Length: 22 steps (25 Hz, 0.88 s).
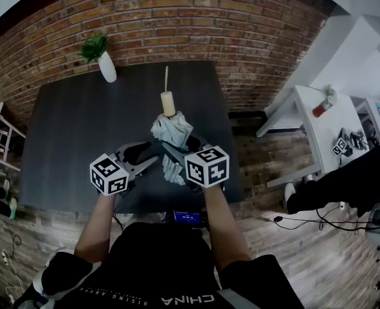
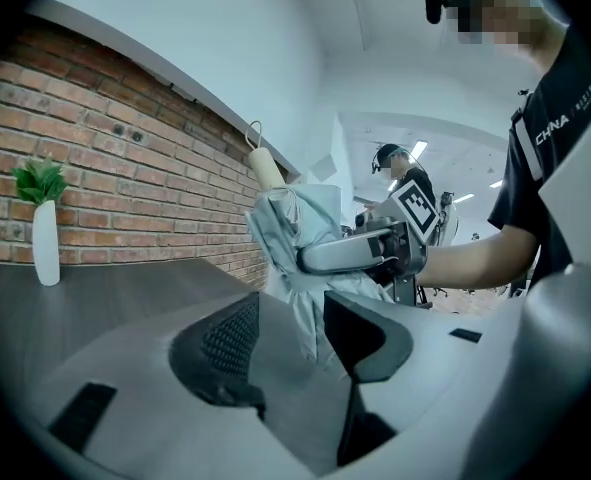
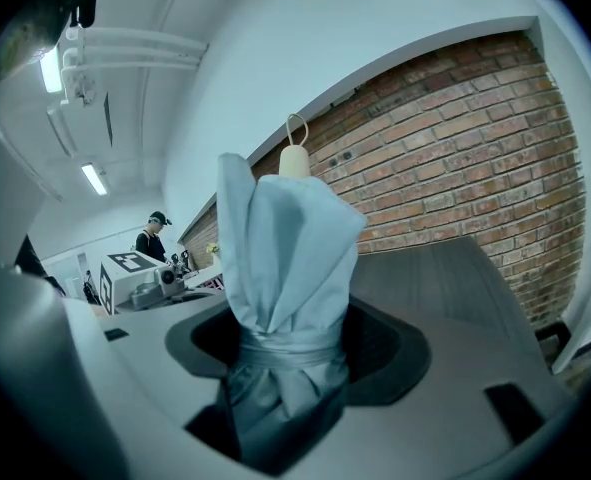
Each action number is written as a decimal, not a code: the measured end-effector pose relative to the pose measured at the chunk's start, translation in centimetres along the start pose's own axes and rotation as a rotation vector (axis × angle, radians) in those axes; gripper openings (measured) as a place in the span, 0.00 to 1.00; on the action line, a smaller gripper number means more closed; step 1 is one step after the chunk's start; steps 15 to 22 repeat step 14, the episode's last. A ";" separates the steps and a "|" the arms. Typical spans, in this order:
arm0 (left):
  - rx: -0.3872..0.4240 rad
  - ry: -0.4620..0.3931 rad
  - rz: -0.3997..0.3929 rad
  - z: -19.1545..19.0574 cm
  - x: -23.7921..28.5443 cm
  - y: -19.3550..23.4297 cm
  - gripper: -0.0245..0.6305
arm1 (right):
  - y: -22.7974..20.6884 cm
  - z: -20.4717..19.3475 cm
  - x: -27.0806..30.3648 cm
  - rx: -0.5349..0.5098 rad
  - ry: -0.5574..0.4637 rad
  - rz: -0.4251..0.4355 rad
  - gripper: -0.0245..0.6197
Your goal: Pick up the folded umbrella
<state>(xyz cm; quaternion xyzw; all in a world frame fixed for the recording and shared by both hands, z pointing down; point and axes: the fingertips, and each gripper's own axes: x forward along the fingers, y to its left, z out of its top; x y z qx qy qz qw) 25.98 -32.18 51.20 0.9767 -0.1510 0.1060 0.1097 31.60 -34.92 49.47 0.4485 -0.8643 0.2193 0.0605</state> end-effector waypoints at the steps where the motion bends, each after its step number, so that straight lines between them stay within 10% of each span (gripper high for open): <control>1: 0.002 0.002 0.000 0.0 0.0 0.0 0.34 | 0.0 0.0 0.0 0.001 -0.001 0.001 0.49; 22: 0.015 0.021 -0.009 -0.1 0.6 -0.2 0.34 | -0.2 0.4 0.0 0.016 -0.020 0.011 0.49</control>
